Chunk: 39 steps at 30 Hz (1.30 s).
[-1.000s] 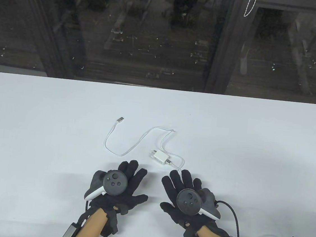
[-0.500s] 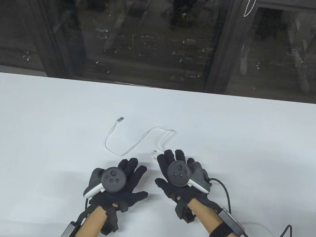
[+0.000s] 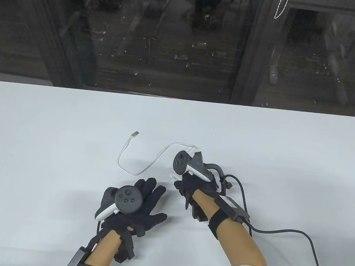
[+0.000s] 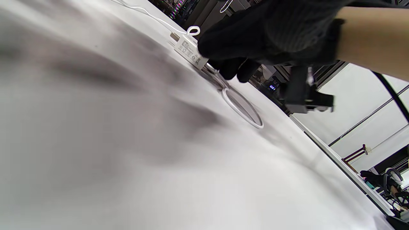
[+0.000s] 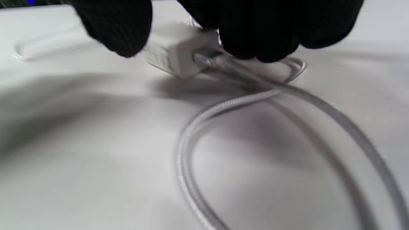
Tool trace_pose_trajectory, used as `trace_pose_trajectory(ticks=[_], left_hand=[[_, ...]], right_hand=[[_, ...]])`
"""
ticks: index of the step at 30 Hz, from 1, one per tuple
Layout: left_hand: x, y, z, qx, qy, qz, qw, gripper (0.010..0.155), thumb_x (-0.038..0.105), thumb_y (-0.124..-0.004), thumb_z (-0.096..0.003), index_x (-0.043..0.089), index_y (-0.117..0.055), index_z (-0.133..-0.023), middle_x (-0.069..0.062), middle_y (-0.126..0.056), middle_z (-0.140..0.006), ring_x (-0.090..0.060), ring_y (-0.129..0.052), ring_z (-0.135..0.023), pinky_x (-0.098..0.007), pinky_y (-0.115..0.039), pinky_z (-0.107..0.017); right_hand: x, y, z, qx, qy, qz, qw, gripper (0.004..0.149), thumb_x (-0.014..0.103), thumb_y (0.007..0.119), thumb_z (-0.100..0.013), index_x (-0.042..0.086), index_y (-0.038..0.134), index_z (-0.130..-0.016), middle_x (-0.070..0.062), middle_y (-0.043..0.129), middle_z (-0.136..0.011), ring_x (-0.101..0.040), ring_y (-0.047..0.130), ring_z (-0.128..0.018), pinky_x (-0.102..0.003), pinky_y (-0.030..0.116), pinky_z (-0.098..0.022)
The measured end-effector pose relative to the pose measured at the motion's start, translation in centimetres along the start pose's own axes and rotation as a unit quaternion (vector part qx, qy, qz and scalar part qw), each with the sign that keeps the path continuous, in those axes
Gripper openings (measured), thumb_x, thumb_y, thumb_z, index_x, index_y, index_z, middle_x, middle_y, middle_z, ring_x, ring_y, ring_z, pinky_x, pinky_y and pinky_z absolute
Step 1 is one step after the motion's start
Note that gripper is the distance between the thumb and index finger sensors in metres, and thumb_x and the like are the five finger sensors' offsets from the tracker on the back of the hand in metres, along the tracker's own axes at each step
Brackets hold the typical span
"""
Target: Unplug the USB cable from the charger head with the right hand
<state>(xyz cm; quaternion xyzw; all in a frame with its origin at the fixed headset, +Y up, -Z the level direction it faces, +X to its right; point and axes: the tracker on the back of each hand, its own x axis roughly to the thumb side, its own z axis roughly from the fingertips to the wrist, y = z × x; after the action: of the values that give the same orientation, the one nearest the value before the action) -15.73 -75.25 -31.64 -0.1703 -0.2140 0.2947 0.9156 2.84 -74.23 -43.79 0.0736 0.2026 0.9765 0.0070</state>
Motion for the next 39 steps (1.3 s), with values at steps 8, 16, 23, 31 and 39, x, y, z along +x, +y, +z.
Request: trace_pose_trajectory(ticks=[8,16,23,31,39], left_hand=[[0.4,-0.1,0.0,-0.001,-0.008,-0.004,1.000,0.081,0.057,-0.069,-0.0531,0.029,-0.026,-0.117,-0.004,-0.005,-0.122,-0.042,0.003,-0.108,-0.079,-0.010,-0.062],[0.5,-0.2,0.0,0.003,-0.009,-0.003,1.000,0.085,0.057,-0.067,-0.0538,0.028,-0.014,-0.114,-0.006,-0.006,-0.122,-0.044,0.000,-0.108,-0.079,-0.012,-0.062],[0.6,-0.7,0.0,-0.009,-0.011,-0.005,1.000,0.086,0.057,-0.067,-0.0538,0.027,-0.014,-0.114,-0.008,-0.007,-0.122,-0.045,-0.001,-0.108,-0.079,-0.013,-0.062],[1.8,-1.0,0.3,0.032,-0.059,-0.008,0.998,0.084,0.054,-0.069,-0.0533,0.024,-0.019,-0.114,-0.013,-0.018,-0.122,-0.047,-0.011,-0.110,-0.079,-0.020,-0.064],[2.4,-1.8,0.6,0.049,-0.086,0.015,0.995,0.083,0.052,-0.073,-0.0515,0.021,-0.027,-0.114,-0.016,-0.033,-0.121,-0.051,-0.036,-0.108,-0.079,-0.029,-0.065]], right_hand=[[0.8,0.0,0.1,-0.091,-0.027,0.073,0.993,0.073,0.056,0.076,-0.040,0.003,0.067,-0.089,-0.021,0.084,-0.080,-0.039,0.098,-0.057,-0.051,0.084,-0.044],[-0.3,-2.7,4.3,-0.133,-0.098,0.008,0.986,0.075,0.053,0.076,-0.042,-0.005,0.062,-0.088,-0.025,0.088,-0.072,-0.039,0.104,-0.049,-0.051,0.086,-0.037],[-1.3,-4.1,10.8,-0.191,-0.162,-0.031,0.968,0.075,0.050,0.078,-0.041,-0.004,0.060,-0.090,-0.021,0.088,-0.072,-0.036,0.103,-0.050,-0.053,0.083,-0.042],[-2.5,-0.5,15.7,-0.264,-0.205,-0.067,0.940,0.074,0.050,0.081,-0.040,-0.002,0.062,-0.091,-0.018,0.090,-0.071,-0.033,0.104,-0.052,-0.053,0.082,-0.047],[-4.8,4.8,14.5,-0.195,-0.220,-0.246,0.924,0.074,0.044,0.086,-0.039,0.001,0.062,-0.093,-0.019,0.087,-0.076,-0.036,0.100,-0.058,-0.059,0.075,-0.052]])
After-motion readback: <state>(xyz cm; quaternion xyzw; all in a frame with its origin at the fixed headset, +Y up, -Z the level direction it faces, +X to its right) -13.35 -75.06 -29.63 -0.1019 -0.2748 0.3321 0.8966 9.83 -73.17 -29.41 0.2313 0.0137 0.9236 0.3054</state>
